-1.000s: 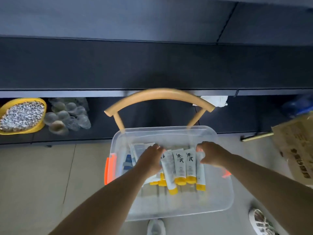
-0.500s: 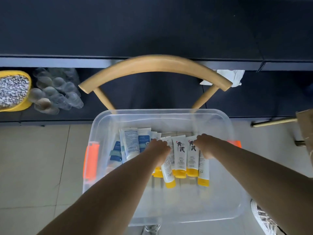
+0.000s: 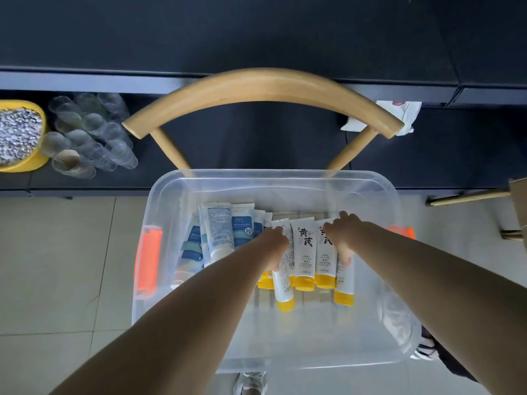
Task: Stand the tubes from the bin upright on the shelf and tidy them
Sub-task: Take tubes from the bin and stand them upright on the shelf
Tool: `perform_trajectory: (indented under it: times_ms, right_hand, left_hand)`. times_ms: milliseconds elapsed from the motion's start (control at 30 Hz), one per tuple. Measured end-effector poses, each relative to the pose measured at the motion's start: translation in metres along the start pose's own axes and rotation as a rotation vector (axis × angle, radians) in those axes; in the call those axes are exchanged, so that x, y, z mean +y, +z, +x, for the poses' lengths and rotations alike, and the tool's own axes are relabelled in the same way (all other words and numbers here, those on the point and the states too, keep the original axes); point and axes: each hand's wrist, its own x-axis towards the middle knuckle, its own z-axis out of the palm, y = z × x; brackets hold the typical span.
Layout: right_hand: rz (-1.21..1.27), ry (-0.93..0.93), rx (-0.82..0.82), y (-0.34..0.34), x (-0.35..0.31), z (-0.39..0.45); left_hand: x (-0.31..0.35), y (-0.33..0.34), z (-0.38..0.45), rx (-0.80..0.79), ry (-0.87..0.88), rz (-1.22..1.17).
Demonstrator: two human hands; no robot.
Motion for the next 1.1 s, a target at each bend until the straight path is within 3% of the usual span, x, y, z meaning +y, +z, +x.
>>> perform_trajectory:
  times_ms: [300, 733, 933, 1100]
  right_hand:
    - [-0.26, -0.07, -0.03, -0.009, 0.003, -0.011]
    - [-0.297, -0.076, -0.164, -0.016, 0.001, -0.015]
    - [-0.163, -0.053, -0.19, -0.018, 0.004, -0.016]
    - [0.144, -0.064, -0.239, -0.024, 0.007, -0.021]
  left_hand:
    - [0.0, 0.0, -0.005, -0.016, 0.041, 0.048]
    - [-0.004, -0.006, -0.012, -0.027, 0.049, -0.006]
    - [-0.005, -0.01, -0.016, -0.059, 0.047, 0.004]
    - [-0.007, -0.016, -0.02, -0.096, 0.024, -0.067]
